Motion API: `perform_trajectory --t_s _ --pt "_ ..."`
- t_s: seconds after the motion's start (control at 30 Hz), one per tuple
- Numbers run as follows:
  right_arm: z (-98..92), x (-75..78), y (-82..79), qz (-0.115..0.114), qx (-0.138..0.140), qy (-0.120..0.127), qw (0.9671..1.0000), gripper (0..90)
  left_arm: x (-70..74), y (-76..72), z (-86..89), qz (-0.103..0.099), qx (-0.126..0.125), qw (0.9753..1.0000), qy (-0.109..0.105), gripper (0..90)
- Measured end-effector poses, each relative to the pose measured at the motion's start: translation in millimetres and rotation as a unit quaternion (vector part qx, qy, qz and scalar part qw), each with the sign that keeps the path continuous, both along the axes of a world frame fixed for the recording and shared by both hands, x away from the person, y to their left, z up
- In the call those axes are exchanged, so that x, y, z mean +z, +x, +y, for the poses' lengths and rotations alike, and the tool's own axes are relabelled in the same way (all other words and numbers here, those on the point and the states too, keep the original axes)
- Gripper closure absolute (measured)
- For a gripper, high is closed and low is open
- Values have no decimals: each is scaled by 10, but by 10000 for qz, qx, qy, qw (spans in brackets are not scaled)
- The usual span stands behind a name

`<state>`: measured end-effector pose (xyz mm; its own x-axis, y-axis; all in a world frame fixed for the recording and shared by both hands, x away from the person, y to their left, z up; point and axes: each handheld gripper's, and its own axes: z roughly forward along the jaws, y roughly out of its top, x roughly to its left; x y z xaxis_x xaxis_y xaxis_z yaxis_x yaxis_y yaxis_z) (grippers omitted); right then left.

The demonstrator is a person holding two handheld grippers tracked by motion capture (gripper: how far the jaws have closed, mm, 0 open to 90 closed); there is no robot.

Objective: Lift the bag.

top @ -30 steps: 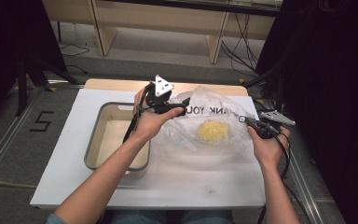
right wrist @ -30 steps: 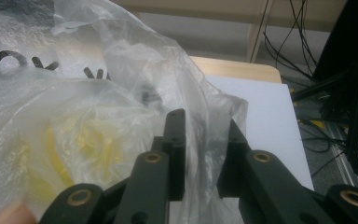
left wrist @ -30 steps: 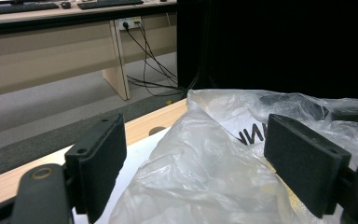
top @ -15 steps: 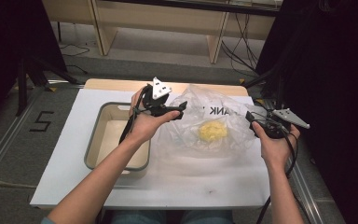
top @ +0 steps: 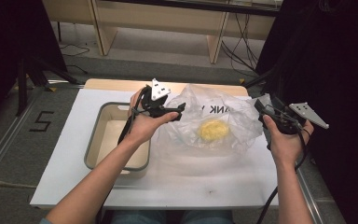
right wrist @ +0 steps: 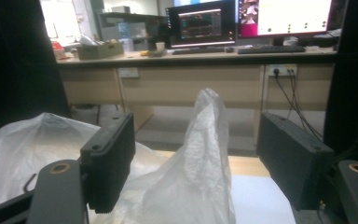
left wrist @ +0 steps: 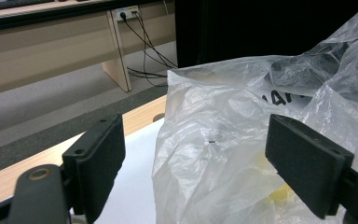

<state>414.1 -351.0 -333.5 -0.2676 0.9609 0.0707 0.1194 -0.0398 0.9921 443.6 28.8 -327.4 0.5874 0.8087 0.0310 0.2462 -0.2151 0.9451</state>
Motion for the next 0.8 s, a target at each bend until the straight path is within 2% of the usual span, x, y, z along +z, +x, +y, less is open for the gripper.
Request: perform_trajectory --t_s 0.2,0.27,0.5,0.6,0.8 --pt "-31 -18 -124 76 301 -69 9995 279 -24 -66 55 45 -109 9999 83 195" --pt "-58 -36 -180 123 391 -93 9991 271 -44 -132 103 126 -225 9996 116 194" --pt "-129 -129 -372 237 622 -178 9976 266 -94 -304 207 185 -467 9985 197 192" --pt "-148 -230 -483 403 746 -316 9959 266 -164 -423 259 239 -643 9972 283 190" --pt "-163 -402 -589 629 914 -388 9931 267 -294 -531 337 317 -746 9958 414 191"
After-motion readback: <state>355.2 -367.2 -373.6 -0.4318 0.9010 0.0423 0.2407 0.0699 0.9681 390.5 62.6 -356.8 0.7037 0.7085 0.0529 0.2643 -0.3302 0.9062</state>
